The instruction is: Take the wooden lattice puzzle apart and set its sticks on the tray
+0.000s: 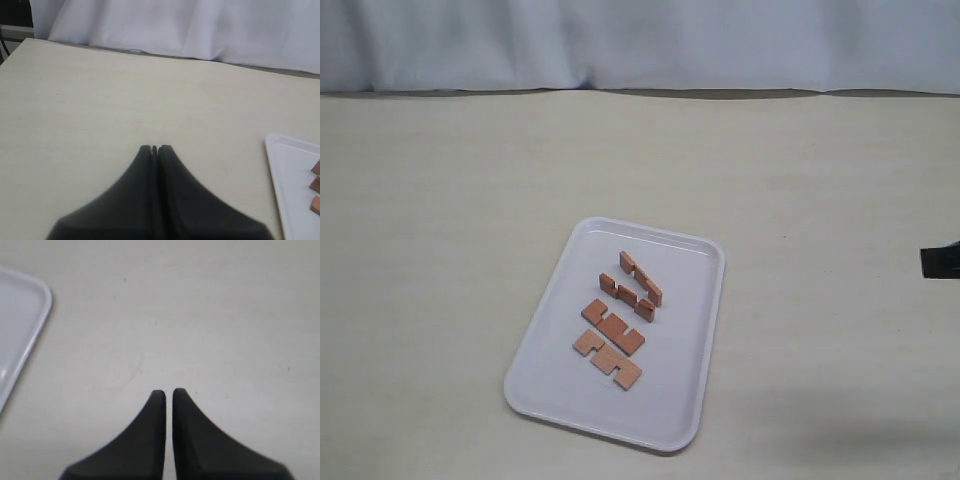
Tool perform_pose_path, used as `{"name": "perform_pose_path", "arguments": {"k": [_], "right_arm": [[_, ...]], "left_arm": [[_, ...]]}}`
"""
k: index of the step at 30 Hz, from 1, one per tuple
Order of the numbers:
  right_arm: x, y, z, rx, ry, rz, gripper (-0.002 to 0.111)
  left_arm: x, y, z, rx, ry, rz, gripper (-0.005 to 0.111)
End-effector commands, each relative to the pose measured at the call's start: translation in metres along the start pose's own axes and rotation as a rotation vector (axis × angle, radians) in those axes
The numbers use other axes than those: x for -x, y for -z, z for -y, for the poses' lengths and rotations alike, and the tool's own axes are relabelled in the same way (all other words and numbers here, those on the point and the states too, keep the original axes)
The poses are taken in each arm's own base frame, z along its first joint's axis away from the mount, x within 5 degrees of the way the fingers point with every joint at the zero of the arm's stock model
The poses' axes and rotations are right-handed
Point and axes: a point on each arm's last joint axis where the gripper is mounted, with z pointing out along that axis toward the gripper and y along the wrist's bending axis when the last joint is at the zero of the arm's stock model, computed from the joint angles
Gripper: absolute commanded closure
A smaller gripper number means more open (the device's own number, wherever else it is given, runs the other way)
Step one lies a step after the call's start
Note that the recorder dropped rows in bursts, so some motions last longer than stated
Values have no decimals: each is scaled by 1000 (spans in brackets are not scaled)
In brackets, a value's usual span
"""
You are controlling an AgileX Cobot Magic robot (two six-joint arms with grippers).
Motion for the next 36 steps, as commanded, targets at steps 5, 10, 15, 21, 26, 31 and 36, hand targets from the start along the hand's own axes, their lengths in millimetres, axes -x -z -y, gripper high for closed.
{"name": "perform_pose_path", "arguments": {"k": [5, 10, 15, 21, 26, 31, 36], "right_arm": [[-30, 56, -1, -10, -29, 406, 104], [-60, 80, -1, -12, -24, 691, 104], [-78, 91, -1, -19, -15, 890, 104], [-82, 96, -2, -20, -12, 933, 104], [-82, 108, -2, -19, -11, 952, 104], [-90, 119, -3, -18, -9, 1017, 104], [-90, 121, -3, -13, -13, 1013, 104]], "left_arm": [[0, 0, 0, -1, 3, 8, 107], [0, 0, 0, -1, 3, 8, 107], [0, 0, 0, -1, 3, 8, 107], [0, 0, 0, -1, 3, 8, 107], [0, 0, 0, -1, 3, 8, 107], [0, 0, 0, -1, 3, 8, 107], [0, 0, 0, -1, 3, 8, 107]]}}
